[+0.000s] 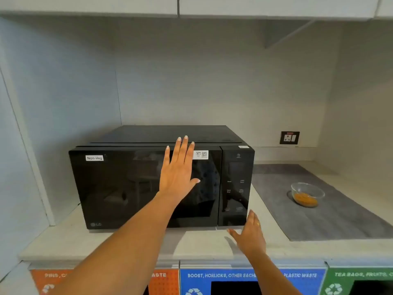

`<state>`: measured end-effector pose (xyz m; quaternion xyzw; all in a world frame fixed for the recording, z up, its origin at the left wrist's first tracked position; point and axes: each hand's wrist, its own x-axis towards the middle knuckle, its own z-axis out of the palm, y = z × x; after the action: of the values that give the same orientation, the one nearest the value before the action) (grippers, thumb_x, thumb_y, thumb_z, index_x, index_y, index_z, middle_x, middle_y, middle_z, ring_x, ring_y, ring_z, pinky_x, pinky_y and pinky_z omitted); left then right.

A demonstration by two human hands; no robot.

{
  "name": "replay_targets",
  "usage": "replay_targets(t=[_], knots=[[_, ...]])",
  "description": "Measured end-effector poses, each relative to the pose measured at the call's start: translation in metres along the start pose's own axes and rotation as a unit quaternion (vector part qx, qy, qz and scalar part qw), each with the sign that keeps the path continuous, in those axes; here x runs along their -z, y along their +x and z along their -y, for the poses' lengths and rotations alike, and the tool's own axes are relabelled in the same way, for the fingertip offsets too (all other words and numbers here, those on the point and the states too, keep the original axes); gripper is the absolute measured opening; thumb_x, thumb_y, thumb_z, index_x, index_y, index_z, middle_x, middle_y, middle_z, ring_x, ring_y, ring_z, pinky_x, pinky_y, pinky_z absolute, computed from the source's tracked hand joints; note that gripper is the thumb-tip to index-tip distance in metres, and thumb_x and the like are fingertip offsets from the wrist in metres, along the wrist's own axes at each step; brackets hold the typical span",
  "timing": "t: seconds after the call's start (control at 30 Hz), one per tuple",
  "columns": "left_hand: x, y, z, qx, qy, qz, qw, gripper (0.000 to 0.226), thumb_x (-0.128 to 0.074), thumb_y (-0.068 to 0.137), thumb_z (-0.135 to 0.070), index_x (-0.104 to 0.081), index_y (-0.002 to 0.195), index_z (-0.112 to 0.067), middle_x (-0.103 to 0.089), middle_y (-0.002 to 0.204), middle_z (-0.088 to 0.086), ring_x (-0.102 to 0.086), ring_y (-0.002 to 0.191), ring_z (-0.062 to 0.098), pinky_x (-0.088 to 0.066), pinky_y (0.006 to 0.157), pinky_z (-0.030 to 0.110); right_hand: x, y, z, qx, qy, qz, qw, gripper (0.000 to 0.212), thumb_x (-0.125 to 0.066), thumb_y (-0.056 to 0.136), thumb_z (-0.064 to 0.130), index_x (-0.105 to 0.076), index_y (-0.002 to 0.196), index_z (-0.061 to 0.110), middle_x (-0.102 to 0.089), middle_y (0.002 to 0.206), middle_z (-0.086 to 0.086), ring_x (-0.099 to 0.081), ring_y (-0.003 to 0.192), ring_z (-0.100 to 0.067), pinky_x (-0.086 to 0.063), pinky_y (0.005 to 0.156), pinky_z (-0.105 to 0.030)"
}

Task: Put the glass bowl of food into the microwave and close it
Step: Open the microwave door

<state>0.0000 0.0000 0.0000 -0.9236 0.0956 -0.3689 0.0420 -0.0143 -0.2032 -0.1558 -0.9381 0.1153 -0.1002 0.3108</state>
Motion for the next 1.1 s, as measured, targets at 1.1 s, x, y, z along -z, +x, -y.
replay_targets(t=[1.1], knots=[[-0.031,0.010,-0.020,0.069,0.032,0.009,0.997,0.115,-0.062,0.068,-0.065,0.002,0.146,-0.011,-0.012,0.156,0.012,-0.003,0.145,0.032,0.009,0.110,0.042,-0.043,0.033,-0.008,-0.020,0.280,-0.043,0.959,0.083,-0.085,0.058,0.030,-0.034,0.122,0.018,-0.053,0.121,-0.011,-0.053,0.108,-0.030,-0.049,0.091,-0.044]])
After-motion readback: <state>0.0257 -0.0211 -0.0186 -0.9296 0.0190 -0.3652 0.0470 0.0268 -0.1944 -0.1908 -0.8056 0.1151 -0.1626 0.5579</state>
